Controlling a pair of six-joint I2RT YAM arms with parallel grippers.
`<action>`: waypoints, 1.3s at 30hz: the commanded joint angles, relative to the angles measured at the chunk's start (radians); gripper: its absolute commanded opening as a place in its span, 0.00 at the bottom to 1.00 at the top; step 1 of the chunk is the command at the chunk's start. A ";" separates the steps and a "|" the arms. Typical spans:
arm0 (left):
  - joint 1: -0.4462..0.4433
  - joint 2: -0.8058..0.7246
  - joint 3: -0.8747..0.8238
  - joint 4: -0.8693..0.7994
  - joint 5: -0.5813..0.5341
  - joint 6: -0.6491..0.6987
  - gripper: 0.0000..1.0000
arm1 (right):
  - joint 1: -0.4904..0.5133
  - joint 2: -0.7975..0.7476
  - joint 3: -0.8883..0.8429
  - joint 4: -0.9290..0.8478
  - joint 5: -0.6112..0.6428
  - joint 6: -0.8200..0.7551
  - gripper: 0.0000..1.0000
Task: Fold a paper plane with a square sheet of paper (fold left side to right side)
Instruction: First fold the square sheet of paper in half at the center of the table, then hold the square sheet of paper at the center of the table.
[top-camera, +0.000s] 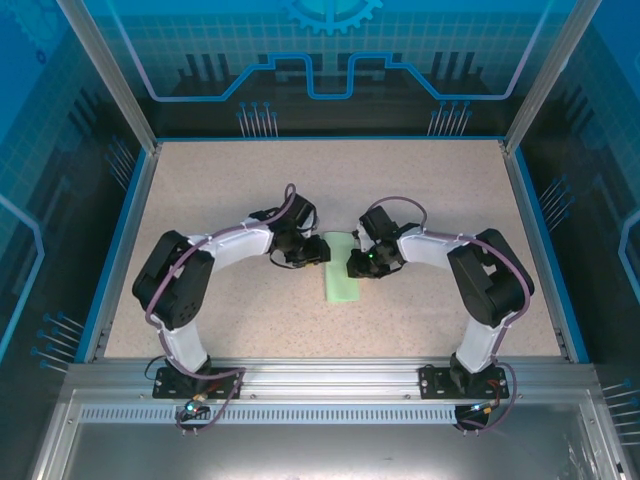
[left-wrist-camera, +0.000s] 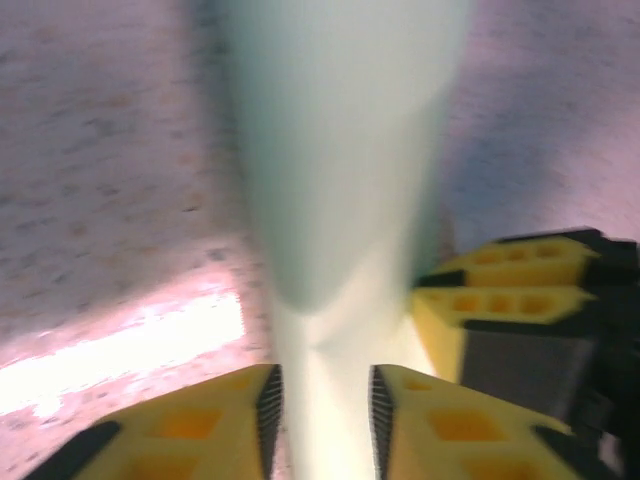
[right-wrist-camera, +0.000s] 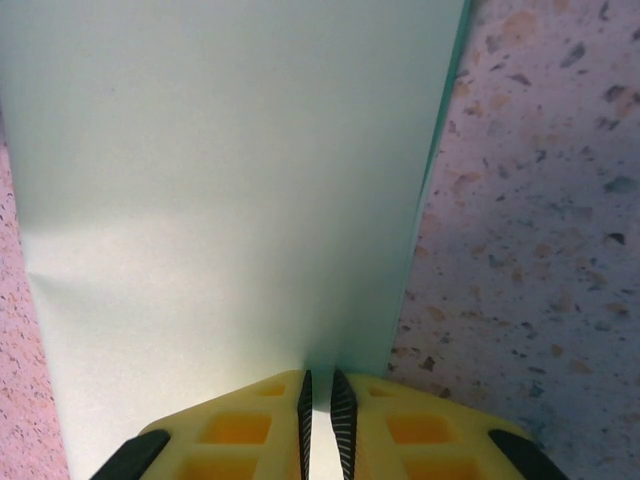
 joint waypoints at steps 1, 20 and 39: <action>-0.021 0.027 -0.017 0.119 0.146 -0.022 0.24 | 0.016 0.054 -0.010 -0.081 0.065 -0.014 0.19; 0.043 0.177 -0.083 0.135 0.103 0.015 0.18 | 0.019 0.077 0.004 -0.128 0.079 -0.033 0.18; 0.072 -0.013 -0.160 0.244 0.222 0.037 0.21 | 0.019 0.076 0.003 -0.127 0.071 -0.038 0.17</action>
